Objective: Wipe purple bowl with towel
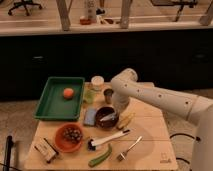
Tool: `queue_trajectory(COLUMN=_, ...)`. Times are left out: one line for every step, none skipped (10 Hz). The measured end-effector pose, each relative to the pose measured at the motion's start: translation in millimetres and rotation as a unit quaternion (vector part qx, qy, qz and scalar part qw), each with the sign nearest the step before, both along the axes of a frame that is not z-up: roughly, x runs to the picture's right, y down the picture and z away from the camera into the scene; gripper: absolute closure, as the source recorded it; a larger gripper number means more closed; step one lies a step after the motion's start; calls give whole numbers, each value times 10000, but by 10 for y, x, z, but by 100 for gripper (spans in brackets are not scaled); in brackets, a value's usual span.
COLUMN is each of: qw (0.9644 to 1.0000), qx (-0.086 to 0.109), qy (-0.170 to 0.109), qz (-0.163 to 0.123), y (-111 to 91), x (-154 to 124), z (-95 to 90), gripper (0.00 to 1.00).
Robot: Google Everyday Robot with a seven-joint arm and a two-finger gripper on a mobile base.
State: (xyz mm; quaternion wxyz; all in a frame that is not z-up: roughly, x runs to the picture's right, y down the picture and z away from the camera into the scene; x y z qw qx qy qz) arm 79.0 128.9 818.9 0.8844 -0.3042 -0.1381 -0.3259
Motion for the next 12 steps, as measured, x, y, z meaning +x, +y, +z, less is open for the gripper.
queue_trajectory(qw=9999, qx=25, qy=-95, qz=-75, y=-66, x=-177, z=67, gripper=100)
queue_trajectory(qw=9997, qx=51, qy=-181, qz=-156, y=-90, x=-336, z=84, gripper=100)
queue_trajectory(qw=9996, qx=69, qy=-227, qz=-173, y=-98, x=-395, z=87, gripper=100)
queue_trajectory(qw=9989, qx=131, qy=-362, qz=-258, y=-130, x=-562, z=72, gripper=100)
queue_trajectory(qw=9979, qx=193, qy=-500, qz=-352, y=-162, x=-698, z=32, gripper=100)
queue_trajectory(qw=9968, qx=231, qy=-626, qz=-436, y=-184, x=-780, z=-8, gripper=100)
queue_trajectory(qw=9958, qx=245, qy=-710, qz=-521, y=-166, x=-813, z=-51, gripper=100)
queue_trajectory(qw=9949, qx=235, qy=-784, qz=-590, y=-118, x=-854, z=-101, gripper=100)
queue_trajectory(qw=9940, qx=176, qy=-857, qz=-659, y=-3, x=-868, z=-184, gripper=100)
queue_trajectory(qw=9937, qx=105, qy=-881, qz=-690, y=105, x=-840, z=-232, gripper=100)
queue_trajectory(qw=9934, qx=29, qy=-897, qz=-713, y=204, x=-815, z=-253, gripper=100)
queue_trajectory(qw=9931, qx=-58, qy=-908, qz=-738, y=311, x=-779, z=-270, gripper=100)
